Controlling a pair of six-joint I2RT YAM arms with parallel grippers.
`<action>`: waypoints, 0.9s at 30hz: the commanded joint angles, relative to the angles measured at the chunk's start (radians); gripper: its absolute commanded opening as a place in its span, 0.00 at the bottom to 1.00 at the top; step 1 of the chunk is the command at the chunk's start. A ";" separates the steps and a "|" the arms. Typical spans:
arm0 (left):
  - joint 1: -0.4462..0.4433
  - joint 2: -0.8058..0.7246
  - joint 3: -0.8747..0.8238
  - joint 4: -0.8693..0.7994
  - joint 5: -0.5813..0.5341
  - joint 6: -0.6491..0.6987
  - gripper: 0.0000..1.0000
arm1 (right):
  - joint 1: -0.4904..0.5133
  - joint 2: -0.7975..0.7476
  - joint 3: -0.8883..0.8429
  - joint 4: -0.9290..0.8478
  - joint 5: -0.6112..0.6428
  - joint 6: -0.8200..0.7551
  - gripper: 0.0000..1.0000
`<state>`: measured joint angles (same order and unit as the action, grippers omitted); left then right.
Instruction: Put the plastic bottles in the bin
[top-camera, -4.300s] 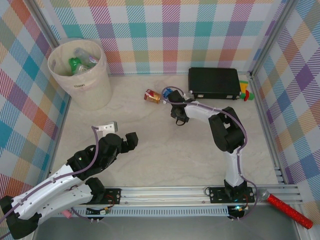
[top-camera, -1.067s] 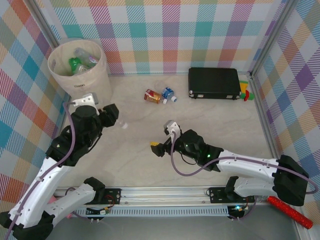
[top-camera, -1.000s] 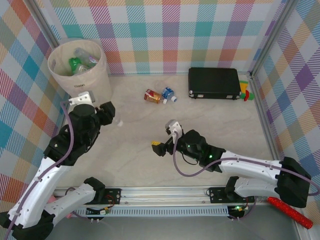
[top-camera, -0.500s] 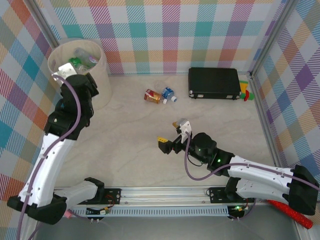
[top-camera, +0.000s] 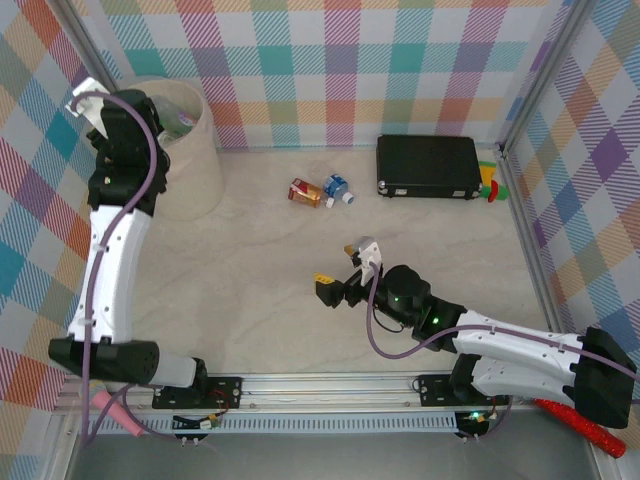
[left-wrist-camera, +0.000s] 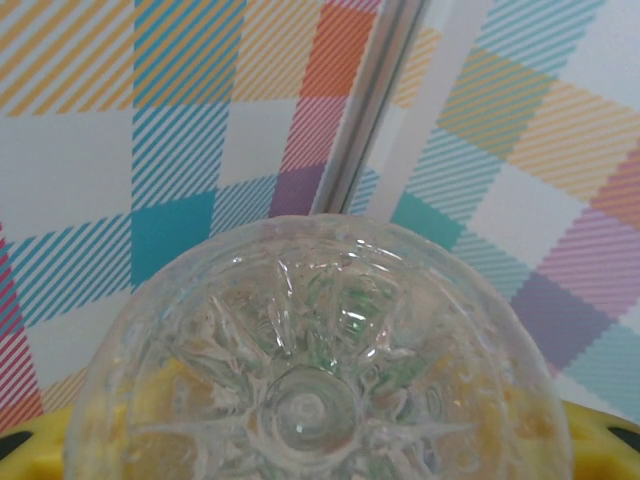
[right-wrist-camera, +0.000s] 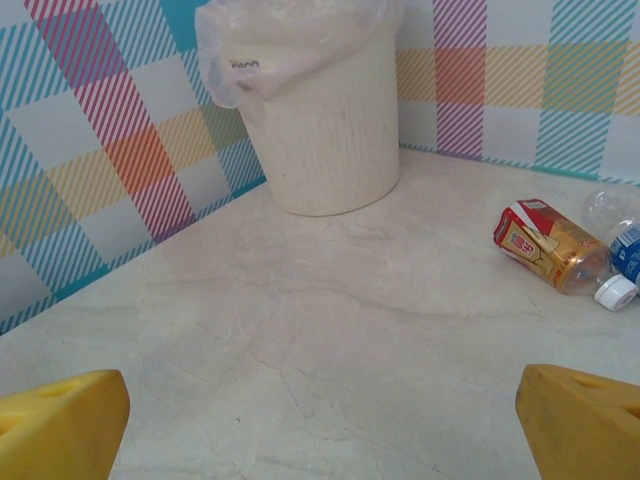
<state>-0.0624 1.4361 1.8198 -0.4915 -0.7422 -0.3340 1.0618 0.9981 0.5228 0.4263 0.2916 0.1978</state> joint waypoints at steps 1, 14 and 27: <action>0.043 0.077 0.095 0.019 0.060 -0.042 0.48 | 0.008 0.014 -0.004 0.040 0.003 0.012 0.99; 0.130 0.548 0.613 -0.106 0.202 -0.028 0.48 | 0.006 0.063 0.011 0.035 0.021 0.004 0.99; 0.131 0.691 0.747 -0.151 0.273 0.010 1.00 | 0.004 0.124 0.028 0.030 0.035 0.009 0.99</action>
<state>0.0616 2.1571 2.5275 -0.6323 -0.4717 -0.3428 1.0618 1.1252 0.5232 0.4263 0.3145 0.1986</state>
